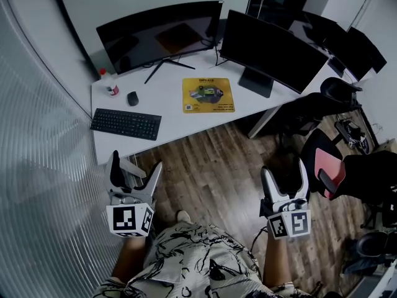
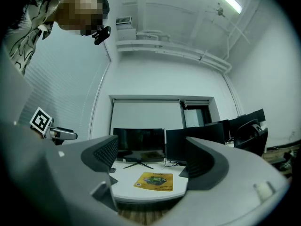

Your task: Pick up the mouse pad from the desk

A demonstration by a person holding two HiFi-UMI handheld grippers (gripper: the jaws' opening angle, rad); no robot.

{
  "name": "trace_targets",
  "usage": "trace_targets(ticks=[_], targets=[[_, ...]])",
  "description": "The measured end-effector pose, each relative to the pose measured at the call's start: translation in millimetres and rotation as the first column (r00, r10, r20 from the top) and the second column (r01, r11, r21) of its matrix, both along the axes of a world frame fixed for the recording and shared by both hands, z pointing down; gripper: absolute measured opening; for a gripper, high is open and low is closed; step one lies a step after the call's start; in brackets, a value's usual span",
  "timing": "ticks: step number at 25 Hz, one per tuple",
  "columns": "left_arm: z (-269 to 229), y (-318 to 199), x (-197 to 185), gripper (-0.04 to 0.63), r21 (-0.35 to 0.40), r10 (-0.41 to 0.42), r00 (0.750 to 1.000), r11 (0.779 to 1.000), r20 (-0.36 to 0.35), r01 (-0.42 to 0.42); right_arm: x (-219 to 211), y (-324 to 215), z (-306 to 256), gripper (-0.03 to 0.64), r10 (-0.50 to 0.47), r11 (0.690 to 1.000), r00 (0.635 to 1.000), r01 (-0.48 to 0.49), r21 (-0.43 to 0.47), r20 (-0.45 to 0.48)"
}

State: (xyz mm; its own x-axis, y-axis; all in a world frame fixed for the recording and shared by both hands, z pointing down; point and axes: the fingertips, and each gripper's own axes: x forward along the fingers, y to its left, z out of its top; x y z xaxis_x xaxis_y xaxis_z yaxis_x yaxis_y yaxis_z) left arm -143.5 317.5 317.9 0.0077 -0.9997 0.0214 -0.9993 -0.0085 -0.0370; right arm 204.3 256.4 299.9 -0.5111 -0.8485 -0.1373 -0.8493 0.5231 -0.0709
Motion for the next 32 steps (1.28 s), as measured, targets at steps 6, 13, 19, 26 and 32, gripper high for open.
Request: trace_targets(ticks=[6, 13, 19, 26, 32], targets=[[1.2, -14.2, -28.4, 0.505, 0.014, -0.003, 1.0, 1.0, -0.018, 0.004, -25.1, -5.2, -2.8, 0.454, 0.027, 1.0, 1.0, -0.027, 0.014, -0.002], [8.5, -26.8, -41.7, 0.511, 0.01, 0.043, 0.999, 0.999, -0.025, -0.043, -47.1, -1.0, -2.0, 0.462, 0.046, 0.999, 0.999, -0.046, 0.012, -0.018], [26.0, -39.2, -40.8, 0.514, -0.009, 0.048, 0.998, 0.999, -0.044, -0.049, -45.2, -8.6, -0.3, 0.472, 0.069, 0.998, 0.997, -0.069, 0.002, -0.036], [29.6, -66.1, -37.2, 0.515, -0.027, 0.026, 0.999, 0.999, -0.041, -0.028, -40.1, -46.8, 24.7, 0.472, 0.03, 0.999, 0.999, -0.03, -0.036, 0.009], [25.0, -115.3, -27.7, 0.54, -0.042, 0.022, 1.0, 0.999, -0.004, -0.022, -37.3, -106.3, 24.4, 0.472, -0.003, 1.0, 1.0, 0.004, -0.029, 0.024]])
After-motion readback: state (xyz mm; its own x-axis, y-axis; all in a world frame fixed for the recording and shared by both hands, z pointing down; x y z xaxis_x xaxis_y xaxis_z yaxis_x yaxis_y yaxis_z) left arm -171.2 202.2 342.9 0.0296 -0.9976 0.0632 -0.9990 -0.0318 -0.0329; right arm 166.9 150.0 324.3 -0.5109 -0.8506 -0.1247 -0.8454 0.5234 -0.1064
